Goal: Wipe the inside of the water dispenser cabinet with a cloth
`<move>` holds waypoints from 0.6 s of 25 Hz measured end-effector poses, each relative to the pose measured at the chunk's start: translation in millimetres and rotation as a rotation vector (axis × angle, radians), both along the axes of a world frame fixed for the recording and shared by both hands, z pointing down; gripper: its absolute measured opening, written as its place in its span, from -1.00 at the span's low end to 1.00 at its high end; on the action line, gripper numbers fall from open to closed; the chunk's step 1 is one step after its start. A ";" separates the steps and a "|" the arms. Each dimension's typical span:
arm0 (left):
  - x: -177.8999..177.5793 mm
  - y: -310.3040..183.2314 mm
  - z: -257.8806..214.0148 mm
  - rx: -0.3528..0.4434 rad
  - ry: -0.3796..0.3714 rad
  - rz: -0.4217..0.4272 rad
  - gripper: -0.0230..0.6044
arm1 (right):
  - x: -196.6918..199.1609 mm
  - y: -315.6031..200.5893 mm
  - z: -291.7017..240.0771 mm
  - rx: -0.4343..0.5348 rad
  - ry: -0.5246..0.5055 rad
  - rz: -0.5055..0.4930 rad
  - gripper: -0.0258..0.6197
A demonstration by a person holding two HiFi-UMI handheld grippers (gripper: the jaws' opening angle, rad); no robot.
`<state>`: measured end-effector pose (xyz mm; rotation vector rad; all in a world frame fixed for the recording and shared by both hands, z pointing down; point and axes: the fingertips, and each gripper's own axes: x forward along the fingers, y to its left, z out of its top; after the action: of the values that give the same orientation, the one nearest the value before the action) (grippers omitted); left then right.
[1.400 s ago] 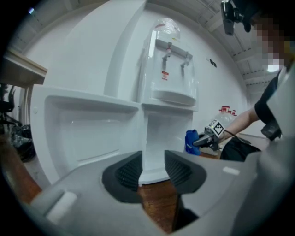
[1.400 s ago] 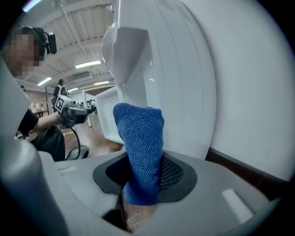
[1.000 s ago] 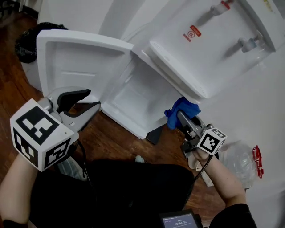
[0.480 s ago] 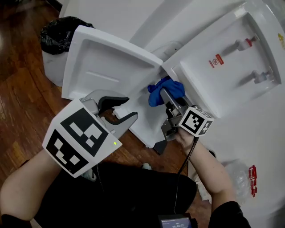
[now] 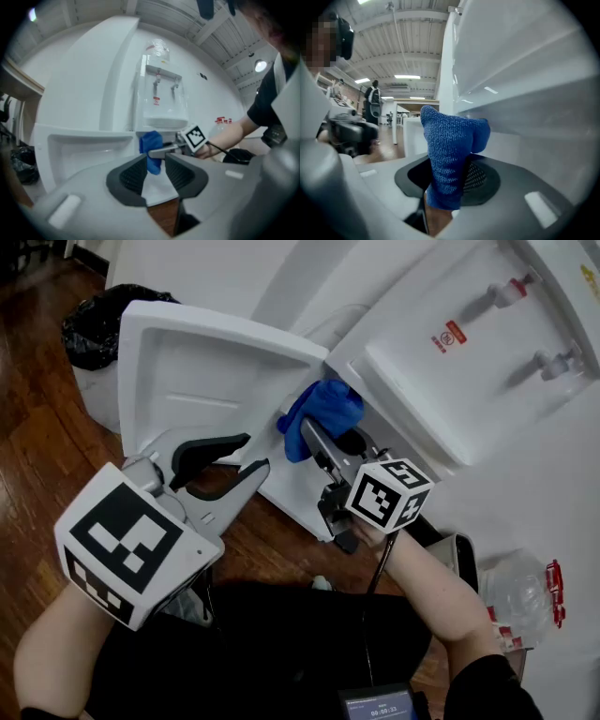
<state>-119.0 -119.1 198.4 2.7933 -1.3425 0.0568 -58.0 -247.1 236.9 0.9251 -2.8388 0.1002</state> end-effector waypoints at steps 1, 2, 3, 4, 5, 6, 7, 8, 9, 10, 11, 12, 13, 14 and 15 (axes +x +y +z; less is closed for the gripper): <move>-5.3 -0.8 -4.1 -0.001 0.022 -0.018 -0.56 | 1.2 18.9 6.3 -0.036 -0.012 -0.055 -0.47; -8.2 -1.5 -7.2 0.002 0.040 -0.024 -0.56 | 2.2 37.9 11.3 -0.066 -0.020 -0.114 -0.47; -7.1 -1.4 -9.4 0.012 0.057 -0.012 -0.56 | 2.8 55.6 14.5 -0.083 -0.020 -0.176 -0.47; -1.7 0.2 -10.4 0.026 0.068 0.023 -0.56 | 3.0 71.5 16.1 -0.084 -0.016 -0.240 -0.47; 7.0 3.7 -9.5 0.036 0.071 0.077 -0.44 | 2.6 86.0 17.0 -0.071 -0.018 -0.301 -0.47; 17.0 8.8 -6.5 0.036 0.064 0.141 -0.18 | 1.4 99.5 18.1 -0.052 -0.031 -0.355 -0.47; 27.0 14.0 -1.5 0.025 0.053 0.202 0.08 | 0.3 111.9 19.4 -0.033 -0.052 -0.401 -0.47; 36.6 18.0 5.1 0.006 0.043 0.251 0.28 | 0.4 122.9 20.3 -0.015 -0.069 -0.445 -0.47; 46.1 20.1 13.2 -0.020 0.040 0.285 0.46 | 1.9 132.7 20.1 0.002 -0.075 -0.492 -0.47; 55.1 21.0 22.3 -0.055 0.046 0.312 0.54 | 3.9 142.7 18.3 0.022 -0.073 -0.545 -0.47; 63.3 22.4 32.1 -0.097 0.055 0.343 0.61 | 5.1 154.5 14.8 0.044 -0.072 -0.605 -0.46; 70.5 26.1 41.3 -0.143 0.063 0.387 0.64 | 4.6 168.5 10.2 0.060 -0.078 -0.667 -0.46; 76.5 33.2 48.5 -0.184 0.068 0.449 0.67 | 2.6 182.9 6.2 0.069 -0.088 -0.722 -0.46; 81.4 43.3 51.9 -0.213 0.073 0.524 0.67 | 0.2 195.4 4.8 0.076 -0.091 -0.766 -0.46; 85.7 54.8 51.4 -0.224 0.081 0.600 0.67 | -1.7 205.0 6.7 0.086 -0.080 -0.798 -0.46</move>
<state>-33.3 -64.3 249.8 2.8479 -0.4127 0.1026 -59.7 -42.1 243.6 -0.2524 -3.0624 -0.0818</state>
